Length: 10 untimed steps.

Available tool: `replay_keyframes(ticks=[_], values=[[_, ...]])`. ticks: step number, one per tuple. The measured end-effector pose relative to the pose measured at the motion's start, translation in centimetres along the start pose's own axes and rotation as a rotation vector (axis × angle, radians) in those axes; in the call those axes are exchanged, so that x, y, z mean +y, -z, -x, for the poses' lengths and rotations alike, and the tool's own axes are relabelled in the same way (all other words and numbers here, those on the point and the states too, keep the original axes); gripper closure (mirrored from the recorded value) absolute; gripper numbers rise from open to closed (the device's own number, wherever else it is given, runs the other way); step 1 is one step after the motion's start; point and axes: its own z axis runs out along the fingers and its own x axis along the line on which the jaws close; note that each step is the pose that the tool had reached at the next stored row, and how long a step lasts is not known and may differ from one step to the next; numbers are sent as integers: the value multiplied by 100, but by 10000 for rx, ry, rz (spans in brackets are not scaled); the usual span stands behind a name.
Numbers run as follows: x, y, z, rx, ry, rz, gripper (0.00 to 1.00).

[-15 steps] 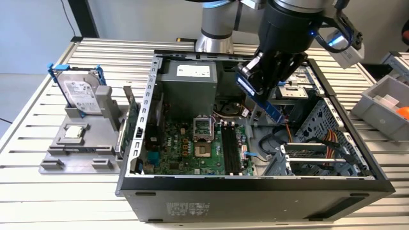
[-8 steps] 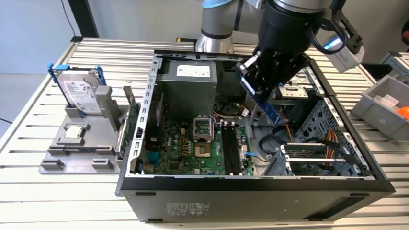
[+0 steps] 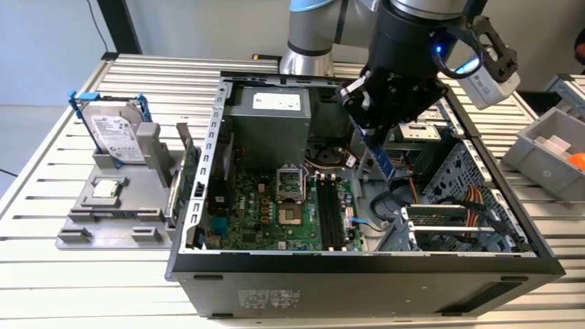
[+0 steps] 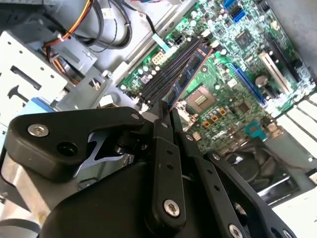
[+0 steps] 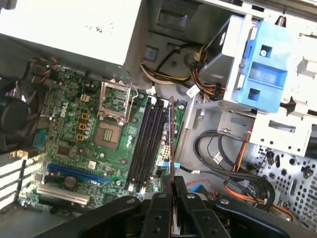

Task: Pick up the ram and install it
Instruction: 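Insert the ram into the slot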

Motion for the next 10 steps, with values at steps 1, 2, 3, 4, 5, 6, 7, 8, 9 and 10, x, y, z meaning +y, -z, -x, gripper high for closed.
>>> replay_keyframes(ticks=[1,2,3,4,5,6,7,8,9,10], values=[[0,-1,0,-3,-168,-5,100],[0,-2,0,-7,-356,-11,100],[0,-3,0,-10,-532,-17,100],[0,-4,0,-14,-708,-22,100],[0,-5,0,-17,-862,-27,100],[0,-4,0,-19,-975,-31,100],[0,-4,0,-19,-994,-32,100],[0,-4,0,-20,-1002,-33,100],[0,-5,0,-20,-1009,-33,100],[0,-5,0,-20,-1017,-32,100]])
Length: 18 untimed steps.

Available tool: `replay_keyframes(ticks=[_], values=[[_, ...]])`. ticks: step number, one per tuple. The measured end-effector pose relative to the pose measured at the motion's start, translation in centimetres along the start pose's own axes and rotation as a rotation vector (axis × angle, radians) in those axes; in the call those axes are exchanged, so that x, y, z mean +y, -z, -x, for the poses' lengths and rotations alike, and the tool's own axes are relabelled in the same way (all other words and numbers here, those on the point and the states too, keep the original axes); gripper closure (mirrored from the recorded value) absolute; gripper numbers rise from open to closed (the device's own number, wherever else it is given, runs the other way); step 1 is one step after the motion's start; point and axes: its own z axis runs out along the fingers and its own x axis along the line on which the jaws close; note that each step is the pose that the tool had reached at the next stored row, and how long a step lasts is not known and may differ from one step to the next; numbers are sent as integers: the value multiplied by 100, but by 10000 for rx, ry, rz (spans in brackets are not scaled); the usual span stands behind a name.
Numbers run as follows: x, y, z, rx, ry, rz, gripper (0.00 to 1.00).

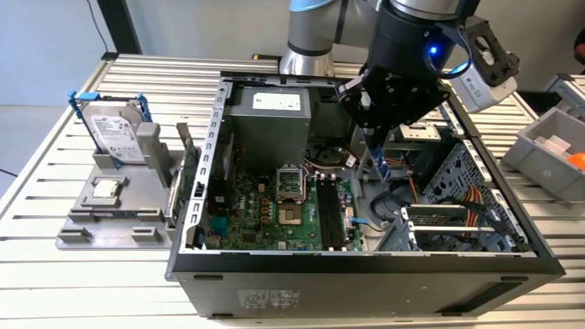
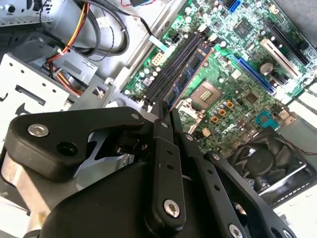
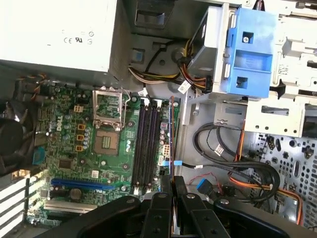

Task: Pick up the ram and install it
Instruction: 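Insert the ram into the slot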

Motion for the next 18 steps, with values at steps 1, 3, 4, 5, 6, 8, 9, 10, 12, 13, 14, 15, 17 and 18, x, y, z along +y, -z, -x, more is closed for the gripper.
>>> replay_keyframes(ticks=[1,3,4,5,6,8,9,10,12,13,14,15,17,18], values=[[0,0,0,0,-7,0,100],[0,0,0,-1,-30,-1,100],[0,0,-1,-3,-33,-2,100],[0,0,-1,-4,-33,-1,100],[0,0,-1,-4,-32,-1,100],[7,-7,-1,-2,-33,-35,100],[20,-18,-1,3,-41,-82,100],[29,-34,0,5,-53,-95,100],[30,-72,0,2,-126,-96,100],[30,-90,-1,1,-263,-102,100],[30,-108,-2,-2,-401,-106,100],[30,-126,-2,-3,-505,-111,100],[29,-162,-3,-5,-603,-113,100],[29,-181,-4,-5,-627,-114,100]])
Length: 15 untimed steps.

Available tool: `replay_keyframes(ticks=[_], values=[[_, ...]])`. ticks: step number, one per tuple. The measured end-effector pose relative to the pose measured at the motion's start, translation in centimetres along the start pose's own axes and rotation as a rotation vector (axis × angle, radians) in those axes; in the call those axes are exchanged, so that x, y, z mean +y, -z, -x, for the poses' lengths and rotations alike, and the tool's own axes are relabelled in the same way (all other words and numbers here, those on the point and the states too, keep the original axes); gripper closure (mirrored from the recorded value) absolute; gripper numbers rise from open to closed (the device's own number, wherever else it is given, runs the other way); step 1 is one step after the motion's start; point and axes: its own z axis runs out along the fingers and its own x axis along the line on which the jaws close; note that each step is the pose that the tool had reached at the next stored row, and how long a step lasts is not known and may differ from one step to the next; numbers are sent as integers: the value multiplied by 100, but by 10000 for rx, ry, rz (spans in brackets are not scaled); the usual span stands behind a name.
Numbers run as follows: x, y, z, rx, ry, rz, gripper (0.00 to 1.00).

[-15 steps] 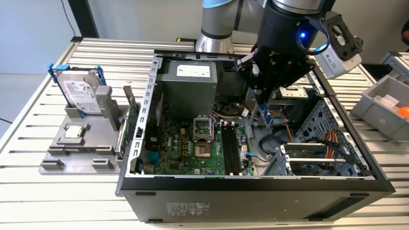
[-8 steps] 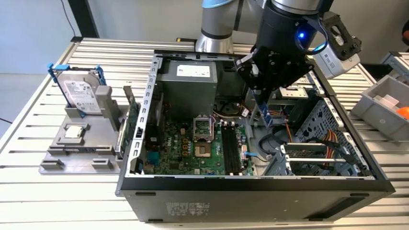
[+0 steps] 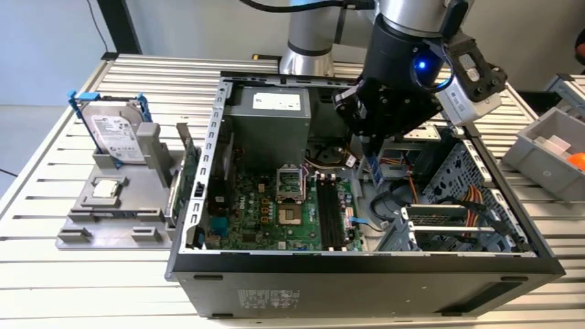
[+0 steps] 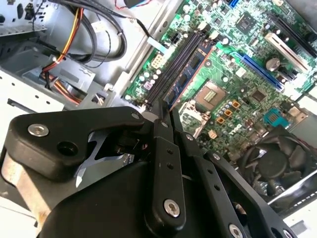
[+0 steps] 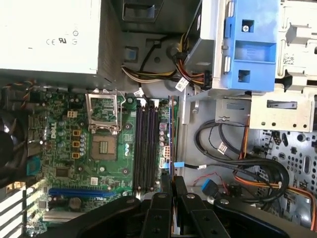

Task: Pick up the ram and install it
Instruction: 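Insert the ram into the slot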

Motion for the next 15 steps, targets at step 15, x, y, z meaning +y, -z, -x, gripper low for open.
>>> replay_keyframes(ticks=[15], values=[[-3,-271,-8,0,-10,-9,100]])
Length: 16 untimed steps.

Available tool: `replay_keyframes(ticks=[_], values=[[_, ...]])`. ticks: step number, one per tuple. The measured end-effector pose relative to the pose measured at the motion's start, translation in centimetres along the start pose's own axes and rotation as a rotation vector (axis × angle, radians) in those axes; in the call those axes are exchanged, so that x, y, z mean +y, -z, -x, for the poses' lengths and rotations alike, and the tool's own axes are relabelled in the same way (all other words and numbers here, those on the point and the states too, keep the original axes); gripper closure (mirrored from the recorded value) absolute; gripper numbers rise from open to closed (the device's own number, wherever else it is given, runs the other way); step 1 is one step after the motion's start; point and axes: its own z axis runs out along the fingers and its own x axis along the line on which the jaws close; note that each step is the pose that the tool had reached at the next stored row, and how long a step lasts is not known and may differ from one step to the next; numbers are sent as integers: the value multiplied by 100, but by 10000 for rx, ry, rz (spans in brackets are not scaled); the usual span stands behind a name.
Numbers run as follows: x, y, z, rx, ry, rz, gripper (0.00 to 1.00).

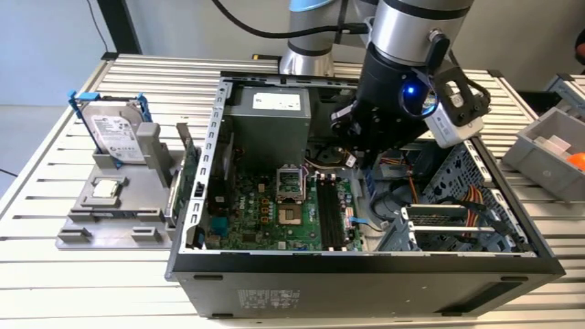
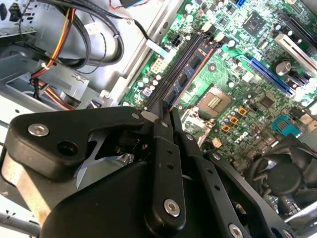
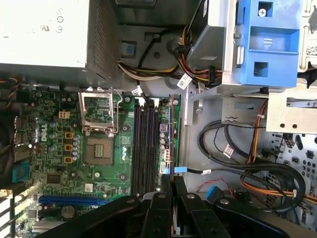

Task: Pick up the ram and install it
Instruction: 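Insert the ram into the slot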

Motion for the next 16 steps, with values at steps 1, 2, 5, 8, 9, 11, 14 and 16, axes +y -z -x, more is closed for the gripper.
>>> replay_keyframes(ticks=[1,2,5,8,9,11,14,16], values=[[-1,-37,-1,0,0,0,100],[-1,-56,-2,1,0,-4,100],[-1,-96,-3,1,0,-31,100],[-2,-98,-2,2,1,-35,100],[-3,-111,-2,1,-1,-33,100],[-3,-146,-3,1,-8,-35,100],[-4,-201,-4,1,-9,-34,100],[-5,-238,-5,1,-21,-34,100]])
